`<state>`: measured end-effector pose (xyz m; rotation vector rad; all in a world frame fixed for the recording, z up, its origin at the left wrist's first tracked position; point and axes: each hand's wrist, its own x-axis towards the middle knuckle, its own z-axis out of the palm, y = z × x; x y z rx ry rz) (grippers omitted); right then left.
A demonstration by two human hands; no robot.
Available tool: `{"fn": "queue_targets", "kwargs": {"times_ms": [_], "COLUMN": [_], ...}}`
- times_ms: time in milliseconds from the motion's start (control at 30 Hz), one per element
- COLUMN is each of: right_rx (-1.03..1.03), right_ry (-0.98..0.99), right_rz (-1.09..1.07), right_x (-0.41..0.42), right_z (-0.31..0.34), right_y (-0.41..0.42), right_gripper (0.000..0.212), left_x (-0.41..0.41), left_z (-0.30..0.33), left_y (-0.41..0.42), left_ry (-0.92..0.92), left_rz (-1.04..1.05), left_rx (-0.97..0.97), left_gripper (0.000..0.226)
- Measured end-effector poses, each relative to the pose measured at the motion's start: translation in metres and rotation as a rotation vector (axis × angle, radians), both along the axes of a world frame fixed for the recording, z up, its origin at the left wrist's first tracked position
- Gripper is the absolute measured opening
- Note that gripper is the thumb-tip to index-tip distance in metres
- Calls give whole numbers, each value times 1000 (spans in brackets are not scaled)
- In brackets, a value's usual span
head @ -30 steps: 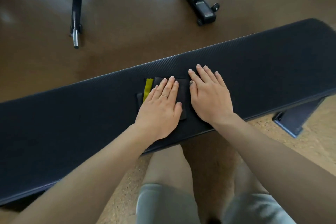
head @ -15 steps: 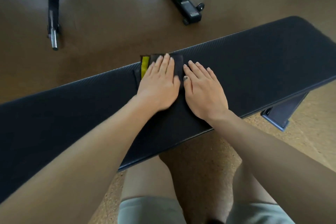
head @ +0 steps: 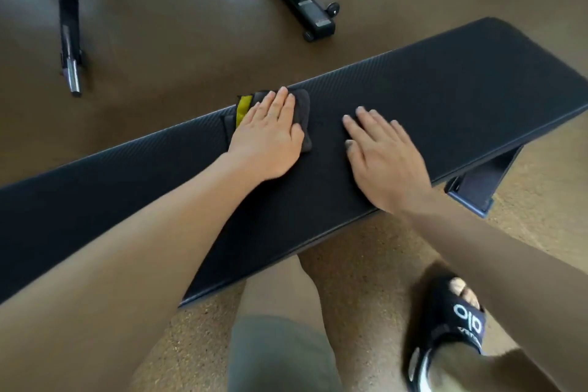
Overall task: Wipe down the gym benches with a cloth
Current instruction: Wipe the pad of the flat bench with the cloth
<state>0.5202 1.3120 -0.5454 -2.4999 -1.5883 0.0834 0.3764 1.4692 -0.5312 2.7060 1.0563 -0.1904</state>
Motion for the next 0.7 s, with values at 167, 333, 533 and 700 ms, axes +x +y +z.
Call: {"fn": "queue_targets", "kwargs": {"times_ms": [167, 333, 533, 700], "right_rx": [25, 123, 203, 237], "right_ry": [38, 41, 47, 57], "right_rz": [-43, -57, -66, -92], "right_x": [10, 13, 13, 12], "right_z": [-6, -7, -9, -13], "right_y": [-16, -14, -14, -14], "right_gripper": [54, 51, 51, 50], "left_x": [-11, -56, -9, 13], "left_z": [6, 2, -6, -4], "left_y": [-67, -140, -77, -72], "left_ry": [-3, -10, -88, -43], "left_rz": [-8, -119, -92, -11], "left_rx": [-24, 10, 33, 32], "left_gripper": [64, 69, 61, 64]}}
